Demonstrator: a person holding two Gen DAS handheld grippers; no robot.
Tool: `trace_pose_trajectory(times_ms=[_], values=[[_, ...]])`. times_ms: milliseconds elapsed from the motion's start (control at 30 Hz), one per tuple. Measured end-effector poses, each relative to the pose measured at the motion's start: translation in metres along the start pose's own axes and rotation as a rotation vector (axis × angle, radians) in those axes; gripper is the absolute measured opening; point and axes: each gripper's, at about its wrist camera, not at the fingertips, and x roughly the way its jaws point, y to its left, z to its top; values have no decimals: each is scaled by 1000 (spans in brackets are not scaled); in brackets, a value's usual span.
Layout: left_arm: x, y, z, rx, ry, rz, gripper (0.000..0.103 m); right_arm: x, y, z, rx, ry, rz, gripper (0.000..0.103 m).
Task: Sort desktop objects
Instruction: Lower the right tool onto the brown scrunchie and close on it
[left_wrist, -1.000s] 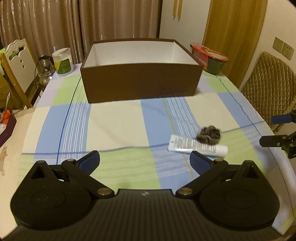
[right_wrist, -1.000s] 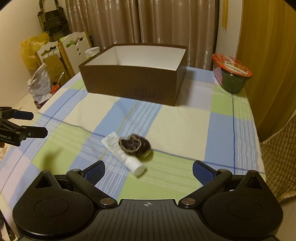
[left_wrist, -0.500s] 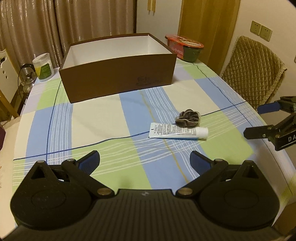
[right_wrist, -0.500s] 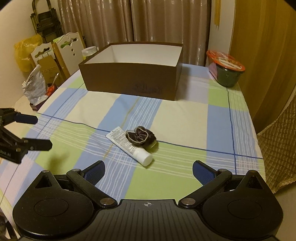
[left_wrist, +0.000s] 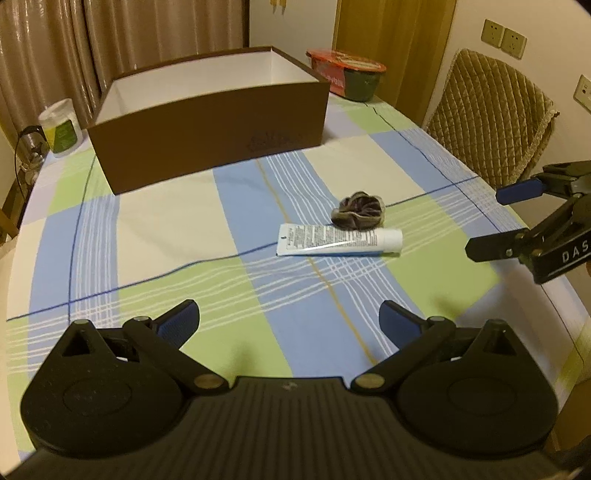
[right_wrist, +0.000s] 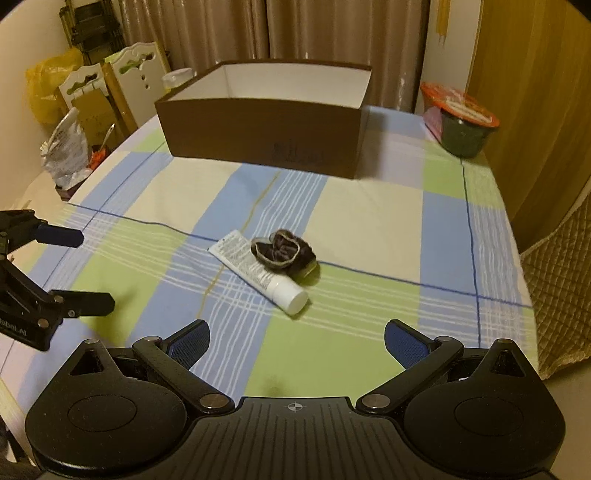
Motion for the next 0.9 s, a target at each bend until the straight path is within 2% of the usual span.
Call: trace_pose_trajectory(times_ms=[233,500,533,567,767,800,833,900], values=[[12,-4,1,14,16,-28,102,12,-2,2,7,22,9,103],[18,6,4,-5,26,-21,102,45,-3,28,2,4,51,102],[18,7,4,-10,27,-18,102,51,-3,33,-3,2,57,96],[19,9,4,-15,30,-15,102,58,-4,37,-8,9,62,83],[26,19,4,-49,51,5,102,94,-11,54,-28,45,87,82],[27,21,4,-55,53,8,102,99,-12,56,-30,53,90,77],[28,22,4,-61,55,11,102,104,-13,58,-32,60,94,65],[30,25,5,-70,59,14,102,112,-15,59,-30,79,103,62]])
